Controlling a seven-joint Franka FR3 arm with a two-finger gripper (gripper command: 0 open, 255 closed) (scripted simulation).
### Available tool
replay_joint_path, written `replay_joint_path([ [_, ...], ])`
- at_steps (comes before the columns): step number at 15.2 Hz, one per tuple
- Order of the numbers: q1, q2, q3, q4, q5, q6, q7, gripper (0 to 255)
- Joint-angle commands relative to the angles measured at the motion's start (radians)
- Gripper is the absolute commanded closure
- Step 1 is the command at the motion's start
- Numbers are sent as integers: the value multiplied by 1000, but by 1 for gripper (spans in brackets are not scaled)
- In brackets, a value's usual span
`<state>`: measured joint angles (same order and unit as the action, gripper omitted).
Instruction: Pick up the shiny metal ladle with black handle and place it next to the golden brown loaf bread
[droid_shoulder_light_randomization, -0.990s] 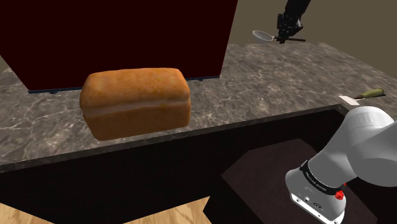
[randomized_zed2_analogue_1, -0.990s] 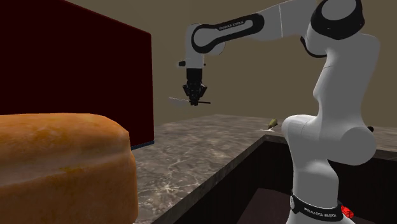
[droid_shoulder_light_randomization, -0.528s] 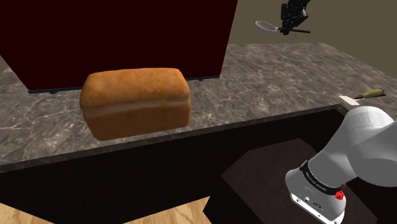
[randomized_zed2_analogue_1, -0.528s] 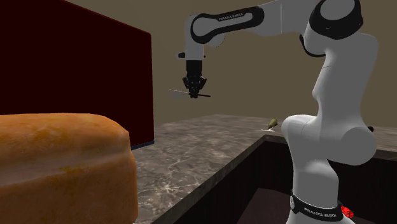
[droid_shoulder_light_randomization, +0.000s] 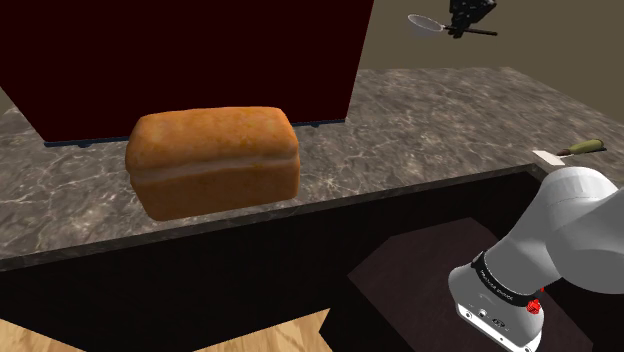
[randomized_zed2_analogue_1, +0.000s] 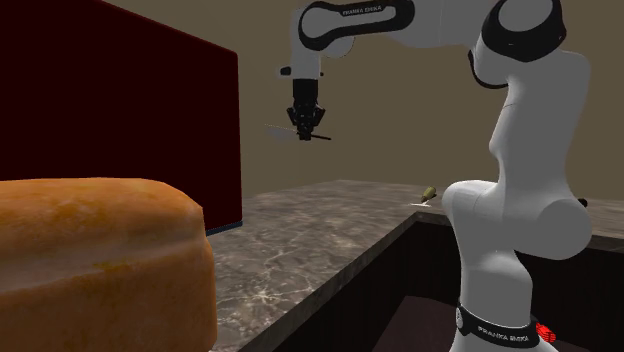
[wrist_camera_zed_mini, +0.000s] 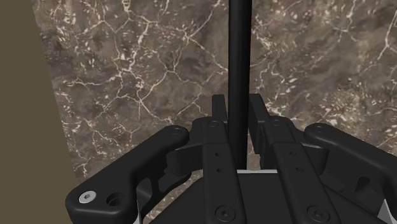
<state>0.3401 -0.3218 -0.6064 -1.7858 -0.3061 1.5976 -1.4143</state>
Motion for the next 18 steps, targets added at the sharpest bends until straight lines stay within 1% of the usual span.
replay_joint_path([
  [1,2,8,0,33,5,-25,-7,255],
  [2,3,14,0,51,8,-38,-11,255],
  [5,13,-50,75,-10,-11,-57,79,255],
  [9,29,-114,168,-76,-13,-81,189,255],
  [13,47,-158,255,-123,3,-104,293,255],
  [18,77,-185,357,-157,38,-128,419,255],
])
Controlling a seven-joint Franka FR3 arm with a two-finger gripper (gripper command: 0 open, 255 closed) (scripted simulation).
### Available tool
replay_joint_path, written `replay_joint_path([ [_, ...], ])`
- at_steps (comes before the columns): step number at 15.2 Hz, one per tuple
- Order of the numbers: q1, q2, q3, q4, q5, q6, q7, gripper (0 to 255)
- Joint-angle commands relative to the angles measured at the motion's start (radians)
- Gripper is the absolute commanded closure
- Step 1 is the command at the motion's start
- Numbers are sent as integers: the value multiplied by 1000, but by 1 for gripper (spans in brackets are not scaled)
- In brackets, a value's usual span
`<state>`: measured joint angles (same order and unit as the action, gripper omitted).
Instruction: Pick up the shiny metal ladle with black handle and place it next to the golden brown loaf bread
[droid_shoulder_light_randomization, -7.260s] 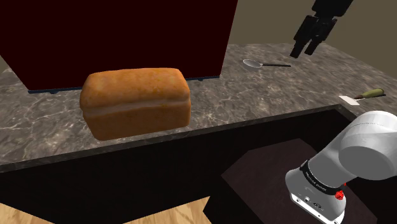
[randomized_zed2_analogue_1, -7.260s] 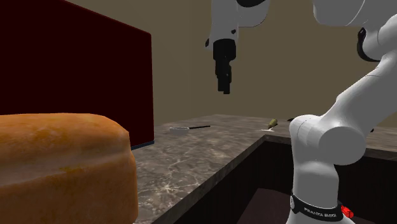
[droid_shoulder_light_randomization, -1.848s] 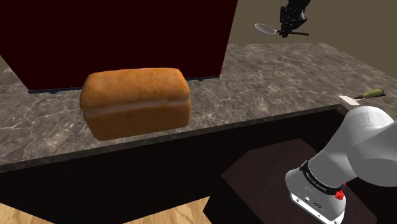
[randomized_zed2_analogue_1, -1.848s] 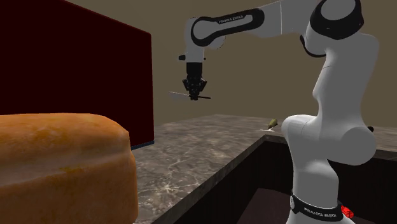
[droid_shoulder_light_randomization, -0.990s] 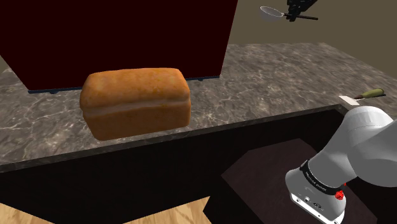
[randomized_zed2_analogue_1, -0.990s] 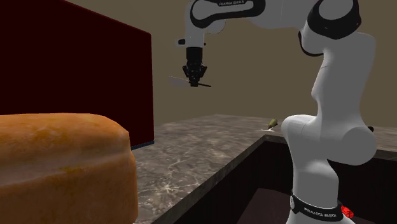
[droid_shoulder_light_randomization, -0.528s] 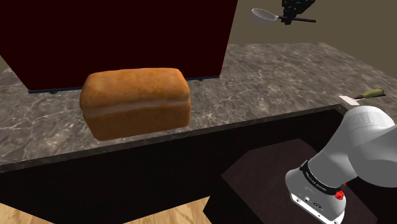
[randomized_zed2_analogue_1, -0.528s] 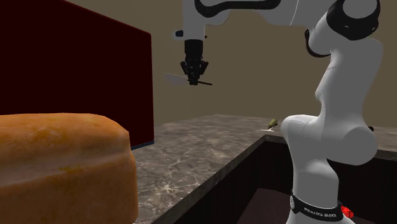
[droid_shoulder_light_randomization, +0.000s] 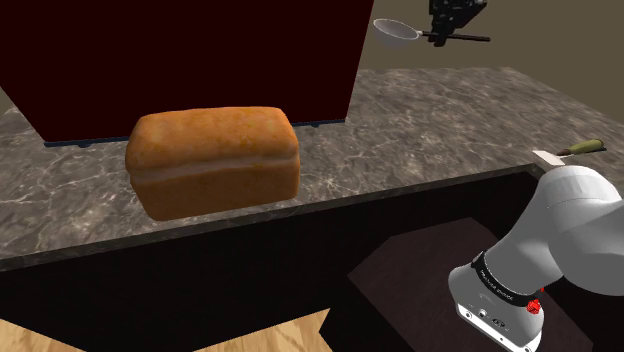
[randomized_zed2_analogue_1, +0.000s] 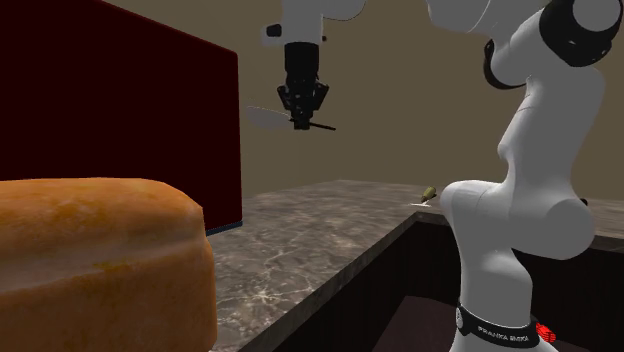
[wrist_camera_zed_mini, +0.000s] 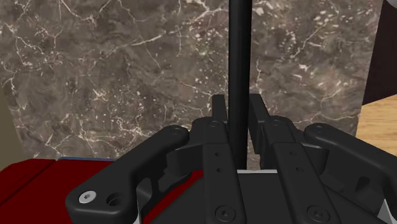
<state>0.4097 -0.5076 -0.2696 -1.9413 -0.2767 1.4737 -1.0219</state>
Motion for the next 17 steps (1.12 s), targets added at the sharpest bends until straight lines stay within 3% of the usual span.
replay_joint_path([
  [1,13,-1,40,-5,18,-9,51,255],
  [17,120,96,316,73,152,-54,416,255],
])
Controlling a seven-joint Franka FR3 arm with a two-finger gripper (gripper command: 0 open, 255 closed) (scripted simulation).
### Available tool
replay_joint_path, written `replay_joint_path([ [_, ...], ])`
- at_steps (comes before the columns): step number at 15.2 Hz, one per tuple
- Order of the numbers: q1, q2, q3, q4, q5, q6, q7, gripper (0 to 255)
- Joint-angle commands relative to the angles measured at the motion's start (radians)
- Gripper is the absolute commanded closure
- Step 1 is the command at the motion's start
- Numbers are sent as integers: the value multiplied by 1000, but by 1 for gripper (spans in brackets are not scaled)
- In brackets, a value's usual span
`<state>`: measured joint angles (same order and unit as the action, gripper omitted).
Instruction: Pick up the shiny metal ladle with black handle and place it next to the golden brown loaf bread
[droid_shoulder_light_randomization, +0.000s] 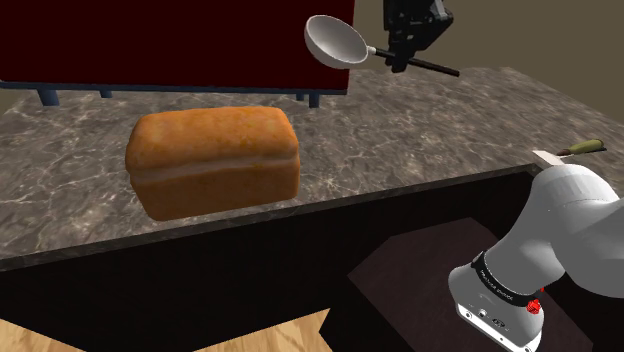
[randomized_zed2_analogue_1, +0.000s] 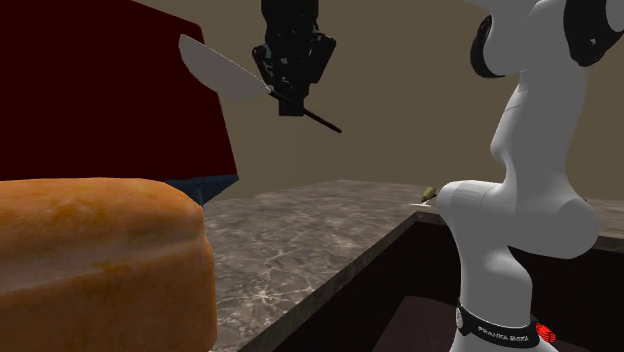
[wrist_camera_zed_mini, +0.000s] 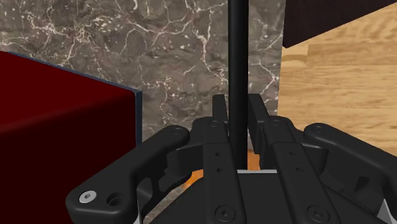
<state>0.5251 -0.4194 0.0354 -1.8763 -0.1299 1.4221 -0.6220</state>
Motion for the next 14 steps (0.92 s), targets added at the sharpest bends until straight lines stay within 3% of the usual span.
replay_joint_path([
  [1,5,3,11,-10,6,11,18,255],
  [14,8,-44,7,-229,7,181,37,255],
])
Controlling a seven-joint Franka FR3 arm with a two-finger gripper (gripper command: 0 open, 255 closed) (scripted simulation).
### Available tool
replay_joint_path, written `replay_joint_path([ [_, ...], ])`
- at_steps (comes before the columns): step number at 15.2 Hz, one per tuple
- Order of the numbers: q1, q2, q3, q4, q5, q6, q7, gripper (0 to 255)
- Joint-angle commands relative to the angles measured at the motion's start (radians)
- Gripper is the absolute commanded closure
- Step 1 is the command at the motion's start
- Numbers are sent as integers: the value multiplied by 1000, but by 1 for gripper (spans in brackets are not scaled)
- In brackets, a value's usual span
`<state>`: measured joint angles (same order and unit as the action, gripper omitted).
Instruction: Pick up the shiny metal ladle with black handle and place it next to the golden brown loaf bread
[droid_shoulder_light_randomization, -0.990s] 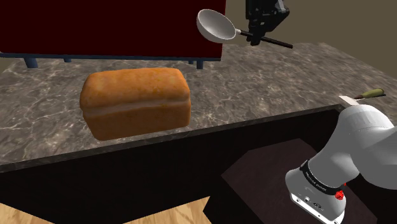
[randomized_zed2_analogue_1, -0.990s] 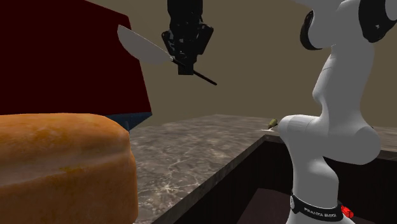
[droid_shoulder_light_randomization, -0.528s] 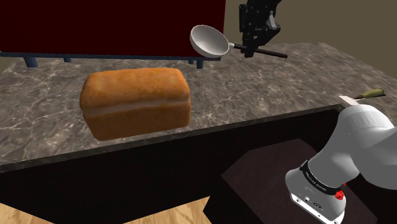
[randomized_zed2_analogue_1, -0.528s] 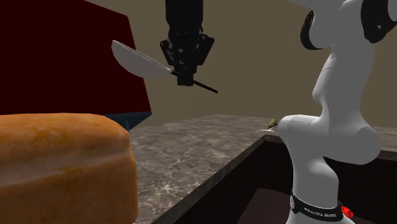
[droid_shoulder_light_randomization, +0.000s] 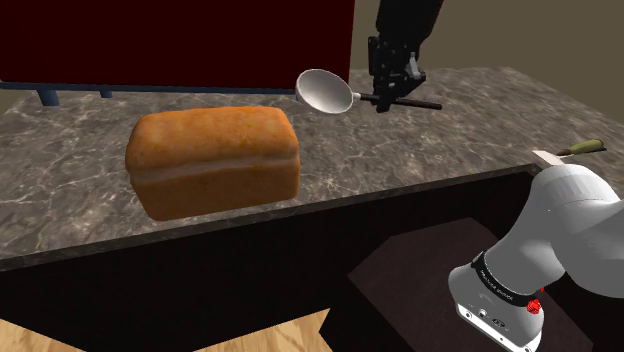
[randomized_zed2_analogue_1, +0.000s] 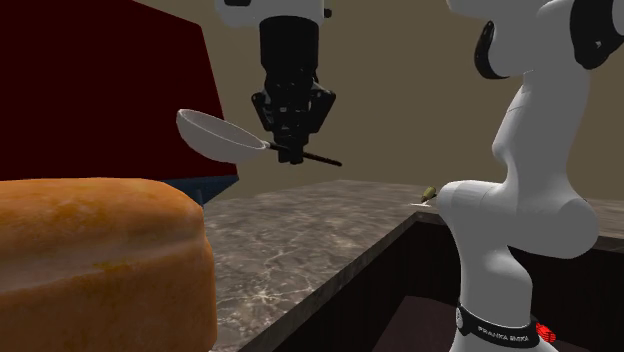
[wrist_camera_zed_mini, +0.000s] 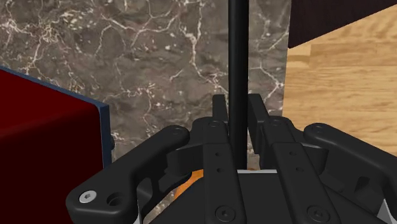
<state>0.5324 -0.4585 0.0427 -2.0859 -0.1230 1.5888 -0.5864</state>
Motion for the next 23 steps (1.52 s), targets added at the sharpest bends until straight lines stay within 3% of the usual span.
replay_joint_path([
  [1,1,-7,0,-35,0,28,3,255],
  [23,1,1,-3,-324,-9,323,40,255],
])
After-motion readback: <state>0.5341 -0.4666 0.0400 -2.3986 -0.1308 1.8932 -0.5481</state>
